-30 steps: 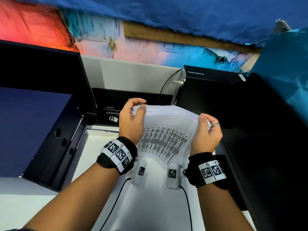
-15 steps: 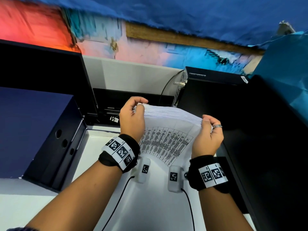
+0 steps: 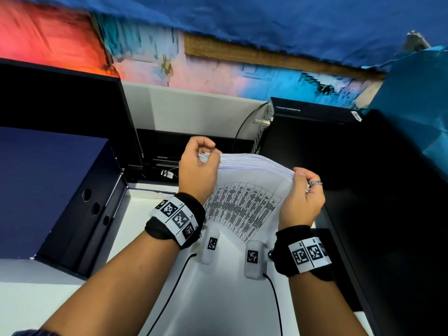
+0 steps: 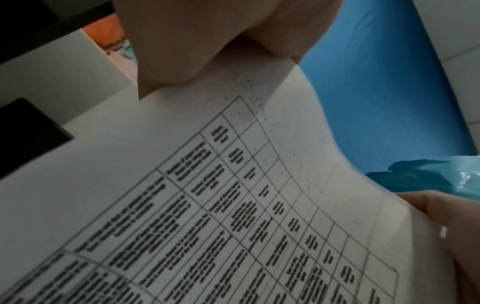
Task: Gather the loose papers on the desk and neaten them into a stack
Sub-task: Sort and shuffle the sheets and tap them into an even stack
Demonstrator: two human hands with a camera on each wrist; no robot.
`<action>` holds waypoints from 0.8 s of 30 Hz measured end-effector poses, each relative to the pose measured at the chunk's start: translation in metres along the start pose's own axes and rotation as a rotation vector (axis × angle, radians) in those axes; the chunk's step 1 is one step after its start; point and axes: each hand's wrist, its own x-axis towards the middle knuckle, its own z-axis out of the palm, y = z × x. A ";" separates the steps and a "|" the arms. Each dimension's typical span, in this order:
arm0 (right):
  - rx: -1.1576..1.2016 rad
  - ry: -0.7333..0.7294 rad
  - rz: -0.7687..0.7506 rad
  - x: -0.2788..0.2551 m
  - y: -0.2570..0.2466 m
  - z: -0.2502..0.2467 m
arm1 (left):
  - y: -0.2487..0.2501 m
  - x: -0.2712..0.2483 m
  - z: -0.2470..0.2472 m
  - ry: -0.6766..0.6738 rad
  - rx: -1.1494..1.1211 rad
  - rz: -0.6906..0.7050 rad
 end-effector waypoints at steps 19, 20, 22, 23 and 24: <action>-0.030 -0.255 -0.010 0.003 0.015 -0.018 | -0.015 0.009 -0.023 -0.299 0.175 0.126; -0.049 -0.282 0.029 0.004 0.017 -0.019 | -0.014 0.012 -0.023 -0.293 0.174 0.116; -0.041 -0.277 0.055 0.007 0.020 -0.023 | -0.011 0.016 -0.024 -0.317 0.144 0.118; -0.022 -0.267 0.042 0.010 0.020 -0.025 | -0.009 0.016 -0.024 -0.327 0.116 0.130; -0.002 -0.265 0.028 0.013 0.021 -0.027 | -0.008 0.016 -0.027 -0.341 0.086 0.141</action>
